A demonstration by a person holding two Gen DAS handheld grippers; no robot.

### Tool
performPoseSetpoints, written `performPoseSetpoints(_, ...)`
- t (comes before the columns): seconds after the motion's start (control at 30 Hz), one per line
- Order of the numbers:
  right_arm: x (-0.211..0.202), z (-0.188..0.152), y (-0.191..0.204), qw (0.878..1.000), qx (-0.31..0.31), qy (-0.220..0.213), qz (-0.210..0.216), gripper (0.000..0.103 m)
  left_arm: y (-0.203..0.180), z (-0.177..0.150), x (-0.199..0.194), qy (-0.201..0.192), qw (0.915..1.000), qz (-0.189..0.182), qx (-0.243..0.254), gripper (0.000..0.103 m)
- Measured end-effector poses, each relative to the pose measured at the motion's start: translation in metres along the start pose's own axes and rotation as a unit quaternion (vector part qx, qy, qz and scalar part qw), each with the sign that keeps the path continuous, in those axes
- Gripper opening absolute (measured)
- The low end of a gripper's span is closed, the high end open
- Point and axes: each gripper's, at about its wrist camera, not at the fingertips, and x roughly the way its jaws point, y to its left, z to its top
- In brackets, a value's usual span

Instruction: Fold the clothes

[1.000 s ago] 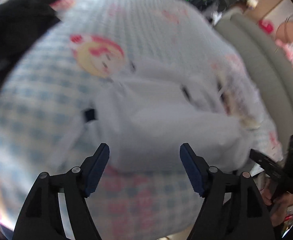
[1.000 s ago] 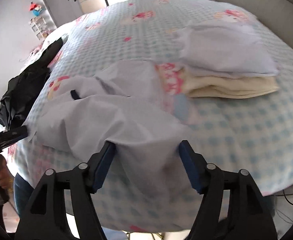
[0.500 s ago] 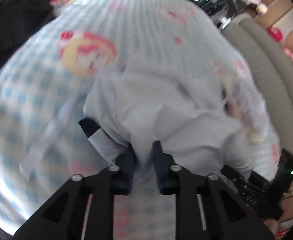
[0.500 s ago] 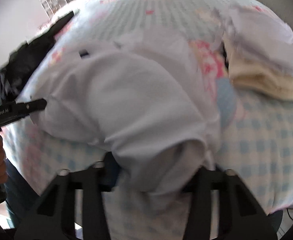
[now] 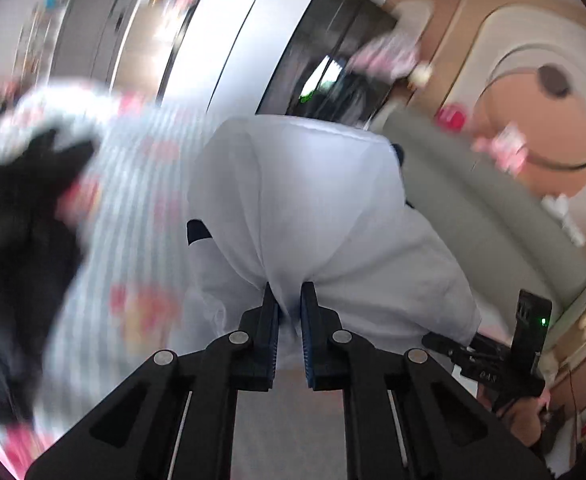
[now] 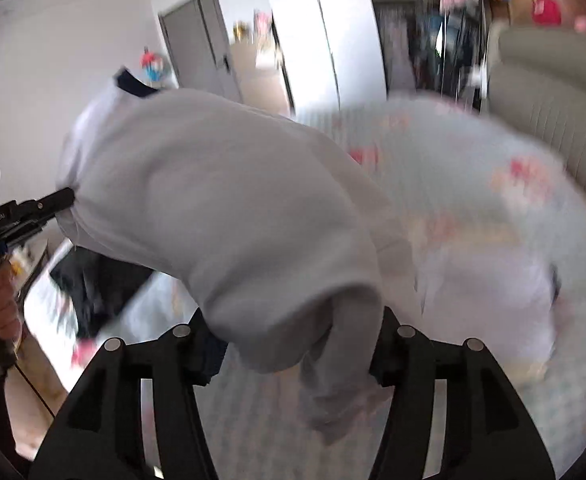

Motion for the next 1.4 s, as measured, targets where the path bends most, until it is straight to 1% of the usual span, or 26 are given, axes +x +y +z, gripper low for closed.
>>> performPoseSetpoints(0.03,0.012,-0.025,-0.007,0.999,0.002,0.033,-0.005,0.056,0.017,-0.028,0.019,0.045,0.9987,0.016,-0.017,0.011)
performPoseSetpoints(0.07,0.023,-0.049,-0.013,0.998,0.003,0.066,-0.01,0.056,0.034,-0.056,0.039,0.091,0.9947,0.032,-0.035,0.011)
performPoseSetpoints(0.1,0.046,-0.085,-0.022,0.992,0.015,0.123,-0.024,0.056,0.043,-0.079,0.059,0.135,0.9883,0.047,-0.053,0.011)
performPoseSetpoints(0.13,0.057,-0.104,-0.028,0.987,0.026,0.155,-0.033,0.055,0.057,-0.101,0.068,0.164,0.982,0.059,-0.072,0.011)
performPoseSetpoints(0.17,0.07,-0.132,-0.039,0.978,0.049,0.197,-0.044,0.054,0.071,-0.123,0.076,0.192,0.9747,0.071,-0.09,0.01)
performPoseSetpoints(0.2,0.075,-0.149,-0.047,0.973,0.069,0.216,-0.042,0.054,0.082,-0.139,0.075,0.205,0.9707,0.07,-0.104,0.01)
performPoseSetpoints(0.23,0.073,-0.162,-0.055,0.97,0.095,0.221,-0.03,0.054,0.089,-0.145,0.07,0.204,0.9701,0.066,-0.113,0.01)
performPoseSetpoints(0.3,0.061,-0.165,-0.063,0.971,0.12,0.205,-0.026,0.054,0.099,-0.151,0.059,0.194,0.9711,0.057,-0.126,0.011)
performPoseSetpoints(0.37,0.048,-0.16,-0.068,0.974,0.135,0.181,-0.033,0.055,0.103,-0.144,0.052,0.172,0.9755,0.049,-0.129,0.014)
performPoseSetpoints(0.43,0.037,-0.146,-0.066,0.979,0.136,0.146,-0.05,0.055,0.104,-0.134,0.05,0.147,0.9809,0.04,-0.12,0.03)
performPoseSetpoints(0.47,0.032,-0.139,-0.062,0.981,0.134,0.127,-0.058,0.055,0.097,-0.126,0.056,0.14,0.9832,0.032,-0.113,0.044)
performPoseSetpoints(0.5,0.033,-0.13,-0.059,0.983,0.129,0.114,-0.061,0.055,0.088,-0.117,0.062,0.133,0.9853,0.025,-0.105,0.049)
performPoseSetpoints(0.57,0.037,-0.11,-0.044,0.987,0.115,0.094,-0.061,0.056,0.076,-0.098,0.085,0.125,0.9883,0.022,-0.085,0.049)
performPoseSetpoints(0.63,0.048,-0.099,-0.031,0.99,0.096,0.094,-0.052,0.061,0.064,-0.08,0.107,0.128,0.9892,0.022,-0.069,0.049)
performPoseSetpoints(0.67,0.057,-0.092,-0.027,0.991,0.084,0.097,-0.048,0.062,0.054,-0.075,0.123,0.131,0.9893,0.019,-0.062,0.049)
performPoseSetpoints(0.77,0.07,-0.089,-0.04,0.984,0.083,0.139,-0.076,0.062,0.034,-0.061,0.176,0.156,0.9863,0.037,-0.037,0.051)
performPoseSetpoints(0.83,0.077,-0.091,-0.041,0.981,0.103,0.146,-0.079,0.062,0.031,-0.059,0.204,0.182,0.9812,0.056,-0.031,0.053)
performPoseSetpoints(0.9,0.077,-0.096,-0.043,0.978,0.126,0.142,-0.08,0.062,0.03,-0.057,0.231,0.215,0.9737,0.072,-0.025,0.062)
performPoseSetpoints(0.93,0.077,-0.098,-0.044,0.977,0.138,0.141,-0.08,0.062,0.031,-0.06,0.24,0.231,0.9696,0.077,-0.026,0.062)
performPoseSetpoints(1.0,0.081,-0.108,-0.045,0.976,0.128,0.156,-0.085,0.063,0.027,-0.07,0.244,0.241,0.9671,0.08,-0.018,0.062)
performPoseSetpoints(1.03,0.084,-0.114,-0.046,0.974,0.122,0.167,-0.089,0.064,0.025,-0.075,0.245,0.245,0.966,0.081,-0.014,0.061)
performPoseSetpoints(1.07,0.087,-0.122,-0.048,0.973,0.127,0.178,-0.079,0.064,0.023,-0.081,0.239,0.245,0.9662,0.082,-0.008,0.058)
performPoseSetpoints(1.1,0.088,-0.128,-0.049,0.973,0.131,0.179,-0.071,0.064,0.021,-0.087,0.233,0.243,0.9664,0.082,-0.001,0.049)
performPoseSetpoints(1.2,0.081,-0.136,-0.051,0.974,0.132,0.178,-0.049,0.064,0.014,-0.104,0.213,0.24,0.967,0.082,0.019,0.032)
performPoseSetpoints(1.33,0.059,-0.142,-0.044,0.978,0.106,0.178,-0.03,0.061,0.01,-0.122,0.176,0.238,0.9687,0.069,-0.003,0.029)
performPoseSetpoints(1.4,0.044,-0.152,-0.042,0.978,0.108,0.175,-0.022,0.061,0.008,-0.133,0.156,0.236,0.9698,0.061,-0.013,0.029)
